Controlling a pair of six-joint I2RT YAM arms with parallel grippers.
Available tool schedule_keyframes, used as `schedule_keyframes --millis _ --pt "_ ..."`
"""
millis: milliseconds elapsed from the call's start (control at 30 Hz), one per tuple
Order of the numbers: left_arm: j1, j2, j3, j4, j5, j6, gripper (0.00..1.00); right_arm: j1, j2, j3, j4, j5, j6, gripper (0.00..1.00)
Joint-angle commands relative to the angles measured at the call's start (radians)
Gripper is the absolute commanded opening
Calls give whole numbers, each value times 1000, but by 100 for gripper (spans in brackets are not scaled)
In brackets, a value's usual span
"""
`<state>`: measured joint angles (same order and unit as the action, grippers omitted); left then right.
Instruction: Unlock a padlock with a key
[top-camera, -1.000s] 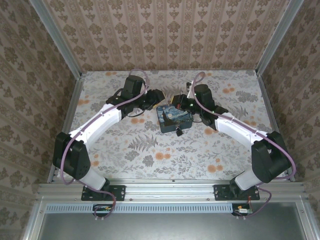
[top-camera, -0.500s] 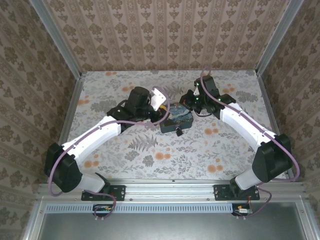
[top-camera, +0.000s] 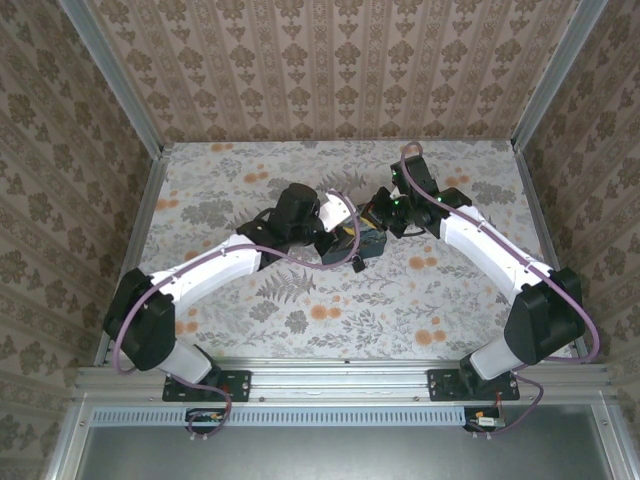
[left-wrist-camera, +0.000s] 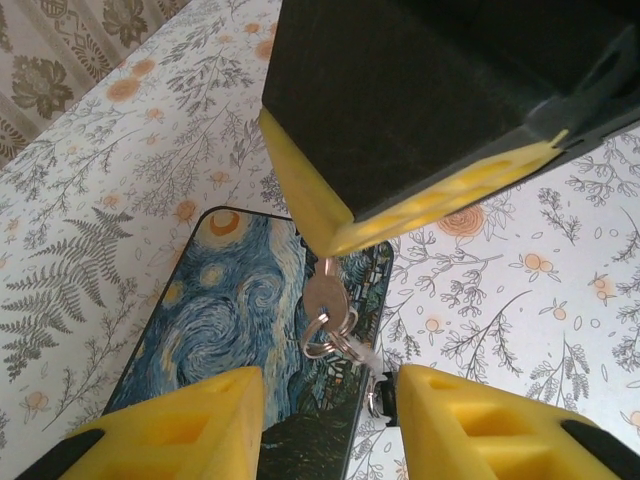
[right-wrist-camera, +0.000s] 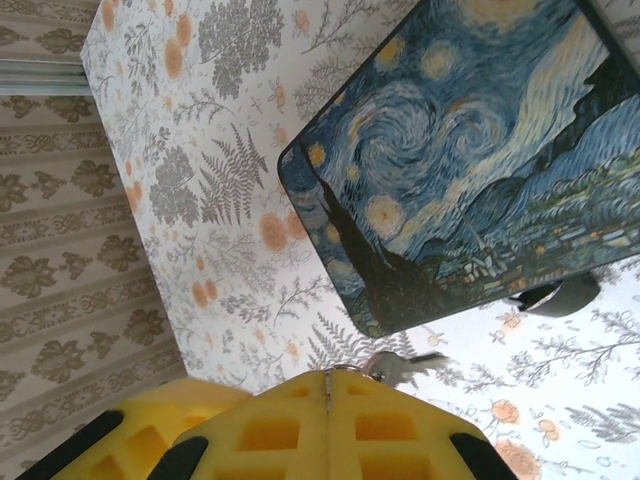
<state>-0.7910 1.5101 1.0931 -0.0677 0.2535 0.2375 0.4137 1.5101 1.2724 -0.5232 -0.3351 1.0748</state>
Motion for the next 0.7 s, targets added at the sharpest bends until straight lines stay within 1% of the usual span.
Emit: schedule_keyframes --millis 0,133,267,333,500,667 --pt "-1 23 -11 55 19 27 41 -3 2 -12 11 -56 63 0" --pt "-2 40 0 57 0 25 41 -4 6 -9 13 -65 67 0" --pt "-1 53 4 60 11 34 40 -4 6 -14 27 -75 77 0" --pt "-1 55 -3 76 -8 33 39 -4 5 -19 36 -83 83 0" --pt "-2 60 -2 92 -20 33 29 -4 1 -22 45 -102 87 0" --pt "-1 63 5 97 -19 34 24 -4 -4 -32 50 -106 89 0"
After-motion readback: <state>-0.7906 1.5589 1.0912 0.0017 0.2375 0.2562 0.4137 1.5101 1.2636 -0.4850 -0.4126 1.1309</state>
